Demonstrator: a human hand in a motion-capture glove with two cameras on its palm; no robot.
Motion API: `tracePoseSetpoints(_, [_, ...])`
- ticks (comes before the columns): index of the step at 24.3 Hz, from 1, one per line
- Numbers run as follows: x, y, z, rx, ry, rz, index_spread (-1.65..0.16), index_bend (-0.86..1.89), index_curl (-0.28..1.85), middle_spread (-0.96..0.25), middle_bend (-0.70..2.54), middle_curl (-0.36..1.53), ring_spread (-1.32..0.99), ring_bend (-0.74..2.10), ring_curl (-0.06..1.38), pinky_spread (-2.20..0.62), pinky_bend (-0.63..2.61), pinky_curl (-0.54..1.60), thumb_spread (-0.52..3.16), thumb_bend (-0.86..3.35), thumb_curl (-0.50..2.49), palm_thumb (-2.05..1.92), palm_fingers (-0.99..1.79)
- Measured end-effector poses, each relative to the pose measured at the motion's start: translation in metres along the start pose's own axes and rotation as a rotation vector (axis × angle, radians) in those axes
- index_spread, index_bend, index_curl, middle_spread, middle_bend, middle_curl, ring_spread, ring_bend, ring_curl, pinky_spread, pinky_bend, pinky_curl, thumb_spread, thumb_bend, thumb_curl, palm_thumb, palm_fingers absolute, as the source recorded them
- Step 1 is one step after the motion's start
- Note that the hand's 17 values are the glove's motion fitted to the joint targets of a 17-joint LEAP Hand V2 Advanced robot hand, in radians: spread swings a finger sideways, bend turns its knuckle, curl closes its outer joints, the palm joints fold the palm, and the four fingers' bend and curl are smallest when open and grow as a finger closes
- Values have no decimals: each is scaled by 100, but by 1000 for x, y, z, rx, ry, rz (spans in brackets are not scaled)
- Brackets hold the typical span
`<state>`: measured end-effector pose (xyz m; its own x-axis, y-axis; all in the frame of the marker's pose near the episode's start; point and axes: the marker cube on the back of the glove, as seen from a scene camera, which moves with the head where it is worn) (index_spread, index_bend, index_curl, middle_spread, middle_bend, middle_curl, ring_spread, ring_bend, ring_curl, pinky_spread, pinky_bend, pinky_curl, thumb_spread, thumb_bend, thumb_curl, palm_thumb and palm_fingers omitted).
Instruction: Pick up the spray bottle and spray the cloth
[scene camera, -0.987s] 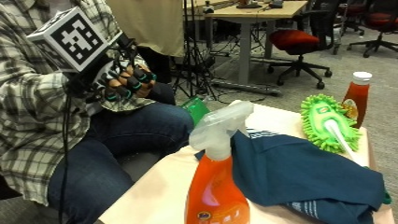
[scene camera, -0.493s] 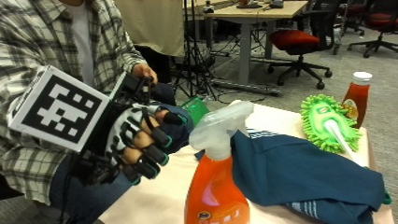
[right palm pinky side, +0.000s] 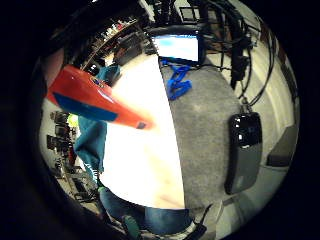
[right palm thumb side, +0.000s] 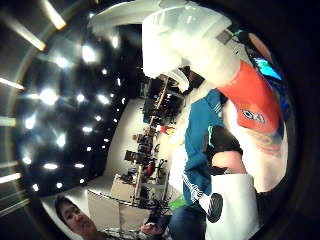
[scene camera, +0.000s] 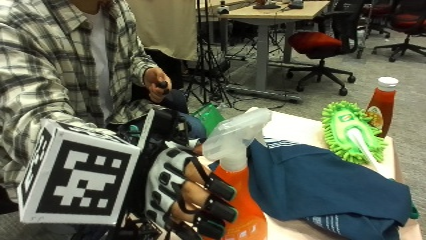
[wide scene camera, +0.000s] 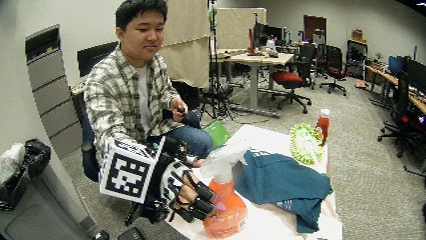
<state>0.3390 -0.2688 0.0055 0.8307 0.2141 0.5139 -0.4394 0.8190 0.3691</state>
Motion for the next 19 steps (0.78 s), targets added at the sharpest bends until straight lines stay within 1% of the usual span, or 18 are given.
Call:
tracePoseSetpoints(3, [9,-10,4,10,-15,-12,-24,16,28,-2,22,32,-1,43,28,15,22,29,100,11,43,72,53])
tracePoseSetpoints(5, [13,-16,8,6,-69,-22,-24,16,29,-3,22,32,-2,44,28,14,21,29,99,8,43,71,57])
tracePoseSetpoints(9, [5,-40,17,-44,-350,-63,-25,16,30,-5,22,33,-4,44,29,13,21,30,95,7,45,77,63])
tracePoseSetpoints(11, [3,-48,21,-70,-438,-81,-26,16,30,-6,22,34,-6,45,30,12,21,30,94,9,46,83,69])
tracePoseSetpoints(15, [8,-59,34,-66,-518,-89,-28,15,30,-9,23,35,-11,47,30,8,23,31,88,12,51,95,90])
tracePoseSetpoints(19, [18,-62,31,-189,-520,-88,-27,23,34,-11,25,37,-14,42,31,2,26,32,69,10,55,102,112])
